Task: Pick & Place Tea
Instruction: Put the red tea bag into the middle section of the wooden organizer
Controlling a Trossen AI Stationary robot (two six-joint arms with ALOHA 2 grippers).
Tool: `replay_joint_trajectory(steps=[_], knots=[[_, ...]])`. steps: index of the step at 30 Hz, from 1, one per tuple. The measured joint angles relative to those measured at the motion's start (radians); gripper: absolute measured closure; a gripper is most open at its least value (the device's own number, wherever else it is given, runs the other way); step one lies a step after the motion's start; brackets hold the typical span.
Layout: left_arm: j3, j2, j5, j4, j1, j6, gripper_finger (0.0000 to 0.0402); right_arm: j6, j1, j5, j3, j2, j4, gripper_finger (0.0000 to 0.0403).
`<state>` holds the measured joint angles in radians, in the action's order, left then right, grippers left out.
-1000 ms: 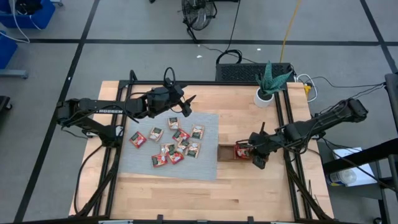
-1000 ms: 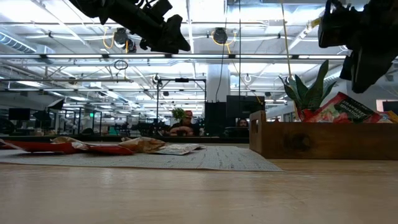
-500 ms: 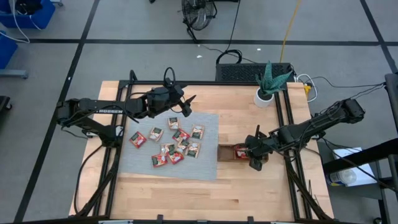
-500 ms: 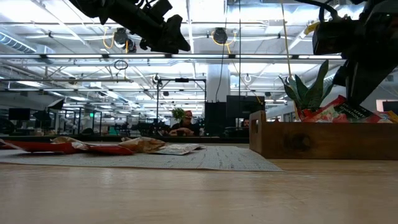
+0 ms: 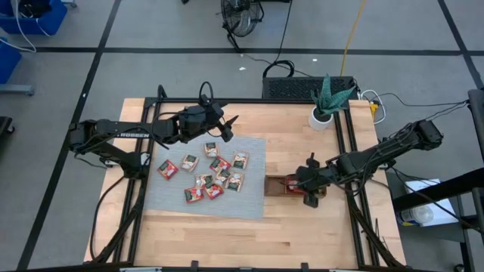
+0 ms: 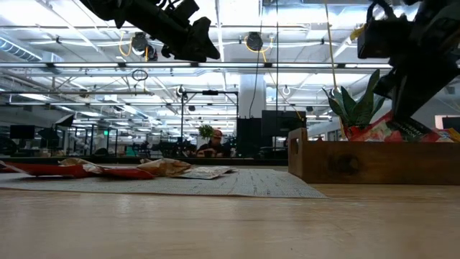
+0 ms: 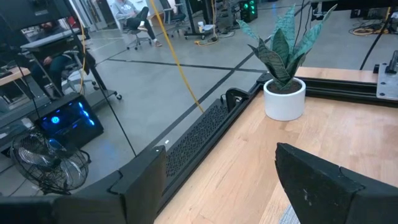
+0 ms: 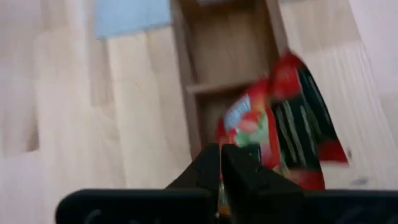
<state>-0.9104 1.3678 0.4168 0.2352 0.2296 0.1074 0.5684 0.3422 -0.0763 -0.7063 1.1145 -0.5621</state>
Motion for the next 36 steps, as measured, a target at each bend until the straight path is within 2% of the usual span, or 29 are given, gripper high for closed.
replay_joint_trajectory(steps=[4,8,12,15,19,23,28,31,36], knots=[[0.000,0.000,0.000,0.000,0.000,0.000,0.0105,-0.091,0.000,0.000,-0.001,0.000,0.079,0.0402],[0.000,0.000,0.000,0.000,0.000,0.000,0.0105,-0.141,0.000,0.001,-0.041,0.000,0.073,0.0402],[0.000,0.000,0.000,0.000,0.000,0.000,0.0105,-0.116,0.000,-0.026,-0.074,-0.002,0.057,0.0403],[0.000,0.000,0.000,0.000,0.000,0.000,0.0105,-0.019,0.000,0.019,-0.075,-0.011,0.022,0.0398],[0.000,0.000,0.000,0.000,0.000,0.002,0.0105,0.119,0.001,0.108,-0.074,-0.009,-0.097,0.0358],[0.000,0.000,0.000,0.000,0.000,0.002,0.0105,0.208,0.000,0.102,-0.074,-0.010,-0.209,0.0291],[0.000,0.000,0.000,0.000,0.000,0.001,0.0105,0.217,0.000,0.068,-0.055,-0.010,-0.204,0.0223],[0.000,0.000,0.000,0.000,0.000,0.001,0.0105,0.206,-0.001,0.041,-0.023,-0.010,-0.181,0.0207],[0.000,0.000,0.000,0.000,0.000,-0.001,0.0105,0.169,-0.008,0.031,0.032,-0.010,-0.054,0.0210]])
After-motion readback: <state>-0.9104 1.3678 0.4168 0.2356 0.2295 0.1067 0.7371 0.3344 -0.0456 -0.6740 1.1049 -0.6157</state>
